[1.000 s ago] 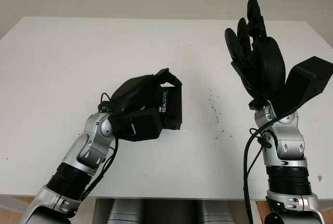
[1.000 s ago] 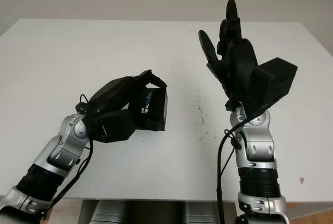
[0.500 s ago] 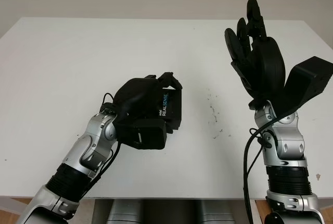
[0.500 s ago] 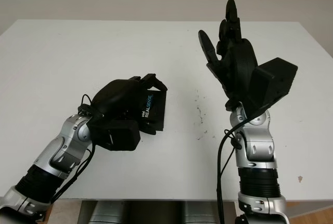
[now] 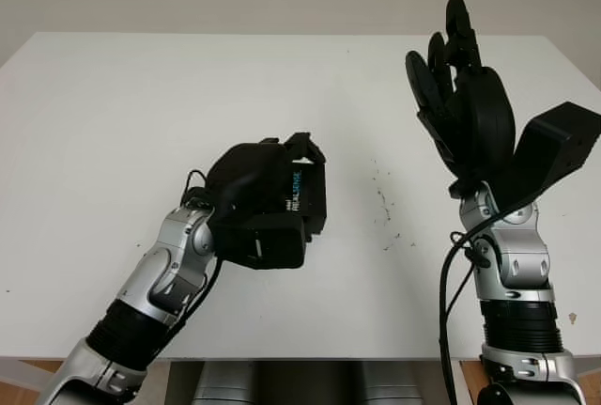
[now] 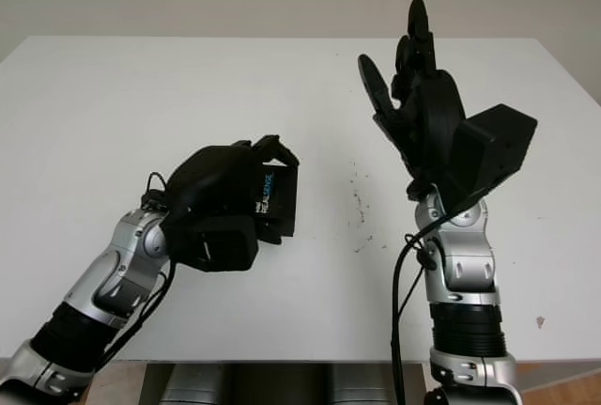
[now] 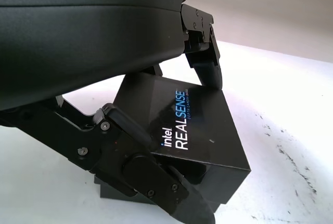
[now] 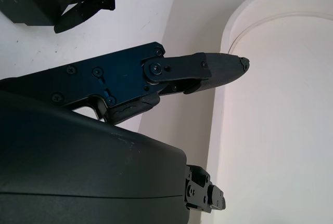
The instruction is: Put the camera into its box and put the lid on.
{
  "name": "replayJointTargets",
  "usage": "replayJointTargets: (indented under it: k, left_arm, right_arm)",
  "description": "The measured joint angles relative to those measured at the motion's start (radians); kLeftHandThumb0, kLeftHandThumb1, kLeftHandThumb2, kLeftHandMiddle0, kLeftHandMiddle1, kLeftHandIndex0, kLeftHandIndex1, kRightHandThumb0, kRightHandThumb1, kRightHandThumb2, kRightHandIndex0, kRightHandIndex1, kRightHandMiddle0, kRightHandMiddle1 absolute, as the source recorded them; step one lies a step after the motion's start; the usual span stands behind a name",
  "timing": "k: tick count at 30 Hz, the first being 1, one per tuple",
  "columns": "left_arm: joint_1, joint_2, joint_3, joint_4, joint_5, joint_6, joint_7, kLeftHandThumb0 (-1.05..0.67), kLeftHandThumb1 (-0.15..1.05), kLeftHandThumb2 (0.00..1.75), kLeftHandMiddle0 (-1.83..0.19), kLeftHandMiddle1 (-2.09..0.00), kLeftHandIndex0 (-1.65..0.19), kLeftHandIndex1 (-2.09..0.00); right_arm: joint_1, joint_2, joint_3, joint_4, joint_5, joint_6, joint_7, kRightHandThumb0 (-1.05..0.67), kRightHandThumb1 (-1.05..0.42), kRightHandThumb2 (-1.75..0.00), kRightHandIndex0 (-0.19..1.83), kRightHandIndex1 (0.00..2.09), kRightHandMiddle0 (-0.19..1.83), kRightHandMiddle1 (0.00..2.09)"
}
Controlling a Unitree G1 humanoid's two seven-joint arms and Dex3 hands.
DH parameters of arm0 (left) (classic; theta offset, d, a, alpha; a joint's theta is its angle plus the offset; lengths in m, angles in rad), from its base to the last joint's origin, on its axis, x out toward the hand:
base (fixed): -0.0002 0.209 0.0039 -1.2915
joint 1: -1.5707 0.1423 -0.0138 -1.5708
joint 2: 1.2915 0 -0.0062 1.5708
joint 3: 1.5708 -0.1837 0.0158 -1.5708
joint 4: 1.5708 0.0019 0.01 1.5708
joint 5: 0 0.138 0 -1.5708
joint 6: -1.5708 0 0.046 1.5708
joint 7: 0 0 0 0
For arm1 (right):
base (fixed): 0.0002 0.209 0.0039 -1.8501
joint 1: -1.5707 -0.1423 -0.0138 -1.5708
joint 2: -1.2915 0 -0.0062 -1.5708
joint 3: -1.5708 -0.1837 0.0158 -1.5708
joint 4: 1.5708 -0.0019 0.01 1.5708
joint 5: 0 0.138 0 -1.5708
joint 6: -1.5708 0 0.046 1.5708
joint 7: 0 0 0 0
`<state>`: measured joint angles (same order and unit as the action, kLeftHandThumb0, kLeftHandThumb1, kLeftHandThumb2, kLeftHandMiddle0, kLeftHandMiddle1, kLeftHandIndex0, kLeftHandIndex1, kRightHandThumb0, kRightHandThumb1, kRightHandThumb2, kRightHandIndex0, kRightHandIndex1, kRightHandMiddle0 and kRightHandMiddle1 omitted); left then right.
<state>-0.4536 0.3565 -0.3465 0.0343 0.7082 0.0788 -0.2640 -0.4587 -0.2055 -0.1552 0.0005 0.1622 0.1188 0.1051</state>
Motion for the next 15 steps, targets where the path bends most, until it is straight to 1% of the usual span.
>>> replayJointTargets:
  k: [2,3,4,6,7,8,9,10,11,12,13,15]
  left_arm:
    - [0.002,-0.002,0.003,0.002,-0.012,0.002,0.001,-0.07,0.96,0.05,-0.29,-1.30,-0.27,-1.30]
    - [0.002,-0.003,0.005,0.005,-0.022,0.003,0.003,-0.08,0.97,0.05,-0.29,-1.30,-0.25,-1.29]
    - [0.002,-0.004,0.006,0.011,-0.028,0.003,0.006,-0.12,0.97,0.05,-0.28,-1.30,-0.19,-1.24]
    - [0.003,-0.005,0.006,0.016,-0.030,0.006,0.008,-0.20,0.97,0.06,-0.22,-1.24,-0.14,-1.06]
    - [0.003,-0.005,0.005,0.016,-0.026,0.011,0.008,-0.26,0.99,0.06,-0.16,-1.23,-0.14,-0.88]
    - [0.004,-0.004,0.001,0.016,-0.021,0.015,0.007,-0.33,1.00,0.06,-0.16,-0.97,-0.16,-0.64]
    - [0.008,-0.002,-0.004,0.016,-0.013,0.017,0.006,-0.37,1.02,0.06,-0.20,-0.69,-0.18,-0.47]
    - [0.012,0.001,-0.011,0.017,-0.001,0.018,0.001,-0.44,1.04,0.08,-0.21,-0.35,-0.17,-0.27]
    - [0.014,0.008,-0.019,0.019,0.010,0.019,-0.006,-0.49,1.04,0.10,-0.19,-0.20,-0.15,-0.19]
    - [0.014,0.014,-0.026,0.020,0.021,0.021,-0.014,-0.51,1.04,0.12,-0.17,-0.13,-0.14,-0.14]
    - [0.014,0.020,-0.033,0.019,0.036,0.024,-0.022,-0.57,1.05,0.17,-0.10,-0.06,-0.07,-0.08]
    - [0.014,0.029,-0.048,0.017,0.067,0.036,-0.042,-0.66,1.05,0.26,0.04,-0.02,0.03,-0.04]
  right_arm:
    - [0.000,-0.001,0.000,0.000,0.000,0.000,0.002,-0.73,-1.05,-0.27,-0.19,0.00,-0.16,0.05]
    - [0.000,-0.001,-0.001,0.000,0.002,0.000,0.004,-0.72,-1.05,-0.27,-0.19,0.00,-0.16,0.05]
    - [0.000,-0.001,-0.001,0.000,0.003,0.000,0.006,-0.72,-1.05,-0.27,-0.19,0.00,-0.16,0.05]
    - [0.000,-0.001,-0.002,0.000,0.004,0.000,0.008,-0.73,-1.05,-0.27,-0.19,0.00,-0.15,0.06]
    - [0.000,-0.001,-0.002,0.000,0.004,0.000,0.009,-0.73,-1.05,-0.26,-0.19,0.00,-0.15,0.06]
    - [0.000,-0.001,-0.002,0.000,0.004,0.000,0.009,-0.73,-1.05,-0.26,-0.19,0.00,-0.15,0.06]
    - [0.000,-0.001,-0.002,0.000,0.004,0.000,0.010,-0.73,-1.05,-0.26,-0.19,0.00,-0.15,0.06]
    - [0.000,-0.001,-0.002,0.000,0.005,0.000,0.011,-0.73,-1.05,-0.26,-0.19,0.00,-0.15,0.06]
    - [0.000,-0.001,-0.003,0.000,0.005,0.000,0.012,-0.73,-1.05,-0.26,-0.19,0.00,-0.15,0.06]
    - [0.000,-0.001,-0.003,0.000,0.006,0.000,0.013,-0.73,-1.05,-0.26,-0.19,0.00,-0.15,0.06]
    - [0.000,-0.001,-0.003,0.000,0.006,0.000,0.014,-0.73,-1.05,-0.26,-0.19,0.00,-0.15,0.06]
    - [0.000,-0.002,-0.003,0.000,0.006,0.001,0.014,-0.73,-1.05,-0.26,-0.19,0.00,-0.15,0.06]
